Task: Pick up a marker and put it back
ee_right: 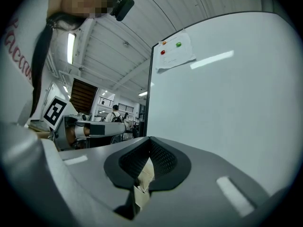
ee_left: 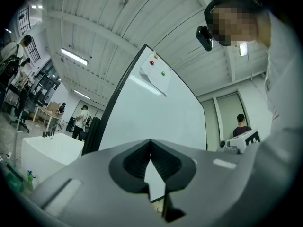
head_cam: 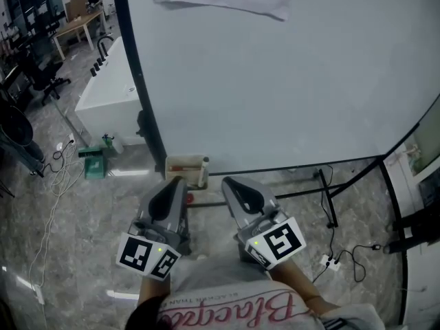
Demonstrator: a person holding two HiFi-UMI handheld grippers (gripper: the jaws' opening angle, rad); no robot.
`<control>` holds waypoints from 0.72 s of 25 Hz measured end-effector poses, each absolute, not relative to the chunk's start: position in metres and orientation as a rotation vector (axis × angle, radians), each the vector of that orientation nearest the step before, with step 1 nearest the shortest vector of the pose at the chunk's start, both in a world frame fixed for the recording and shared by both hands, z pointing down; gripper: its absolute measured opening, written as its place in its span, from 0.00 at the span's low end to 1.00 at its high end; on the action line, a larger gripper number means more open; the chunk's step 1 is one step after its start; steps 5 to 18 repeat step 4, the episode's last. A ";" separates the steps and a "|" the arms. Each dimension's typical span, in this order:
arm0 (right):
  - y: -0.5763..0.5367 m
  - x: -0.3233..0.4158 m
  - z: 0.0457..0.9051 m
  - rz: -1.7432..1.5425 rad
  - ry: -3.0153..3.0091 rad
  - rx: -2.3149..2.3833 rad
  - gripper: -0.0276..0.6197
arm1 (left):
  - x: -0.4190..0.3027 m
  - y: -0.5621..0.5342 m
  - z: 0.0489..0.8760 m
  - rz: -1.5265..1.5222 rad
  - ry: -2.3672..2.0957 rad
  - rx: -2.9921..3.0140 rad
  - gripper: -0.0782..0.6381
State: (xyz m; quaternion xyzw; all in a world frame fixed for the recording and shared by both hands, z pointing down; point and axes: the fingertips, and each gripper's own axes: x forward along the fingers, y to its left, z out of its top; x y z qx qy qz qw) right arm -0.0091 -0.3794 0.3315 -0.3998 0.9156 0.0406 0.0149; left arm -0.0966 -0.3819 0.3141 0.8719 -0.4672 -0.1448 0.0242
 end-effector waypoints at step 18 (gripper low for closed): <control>-0.377 -0.009 0.331 0.135 2.849 -1.243 0.04 | -0.095 -0.380 0.314 -0.444 -1.439 2.704 0.11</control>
